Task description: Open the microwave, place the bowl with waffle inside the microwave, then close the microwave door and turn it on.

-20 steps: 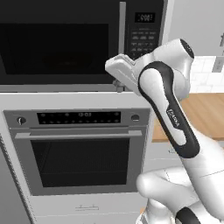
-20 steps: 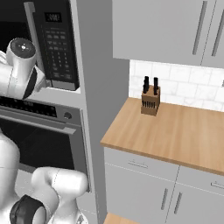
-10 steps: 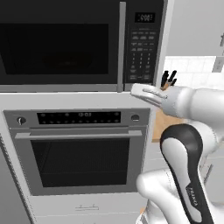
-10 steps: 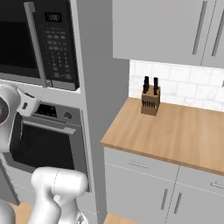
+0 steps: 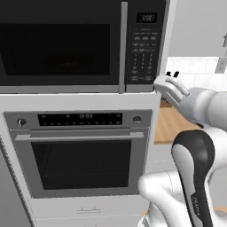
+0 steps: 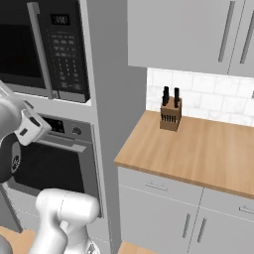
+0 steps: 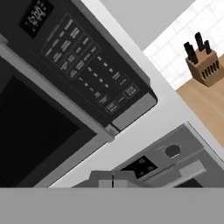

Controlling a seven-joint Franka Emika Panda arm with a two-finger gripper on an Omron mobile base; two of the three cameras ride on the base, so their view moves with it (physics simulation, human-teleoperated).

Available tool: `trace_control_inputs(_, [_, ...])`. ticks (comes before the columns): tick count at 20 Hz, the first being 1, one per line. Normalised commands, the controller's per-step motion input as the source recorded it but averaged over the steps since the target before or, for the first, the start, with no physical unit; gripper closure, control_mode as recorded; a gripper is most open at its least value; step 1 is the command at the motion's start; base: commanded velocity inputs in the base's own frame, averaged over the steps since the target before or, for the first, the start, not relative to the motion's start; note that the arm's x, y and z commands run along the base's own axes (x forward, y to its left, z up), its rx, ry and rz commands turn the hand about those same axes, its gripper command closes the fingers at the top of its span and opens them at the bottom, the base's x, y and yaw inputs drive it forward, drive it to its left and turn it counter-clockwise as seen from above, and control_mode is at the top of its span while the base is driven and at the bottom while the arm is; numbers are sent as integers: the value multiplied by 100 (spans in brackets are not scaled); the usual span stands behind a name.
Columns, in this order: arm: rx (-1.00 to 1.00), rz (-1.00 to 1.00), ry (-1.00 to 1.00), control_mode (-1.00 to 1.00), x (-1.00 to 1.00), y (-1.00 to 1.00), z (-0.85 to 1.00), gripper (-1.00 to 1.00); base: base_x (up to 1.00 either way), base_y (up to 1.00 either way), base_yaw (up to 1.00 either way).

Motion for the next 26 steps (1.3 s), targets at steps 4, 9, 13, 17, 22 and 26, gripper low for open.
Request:
trace_control_inputs(4, [14, -6, 16, -100, 2, -15, -12, 100, 0, 0, 0])
trace_control_inputs(9, [26, 0, 18, -100, 17, -30, -14, 100, 0, 0, 0])
trace_control_inputs(13, [27, 3, 9, -100, 30, -16, -3, 100, 0, 0, 0])
trace_control_inputs(17, [20, 1, -3, -100, 48, 8, 0, 100, 0, 0, 0])
trace_control_inputs(22, [19, 1, 0, -100, 45, 7, 0, 100, 0, 0, 0])
trace_control_inputs(26, [16, 0, 0, -100, 31, 21, 0, 100, 0, 0, 0])
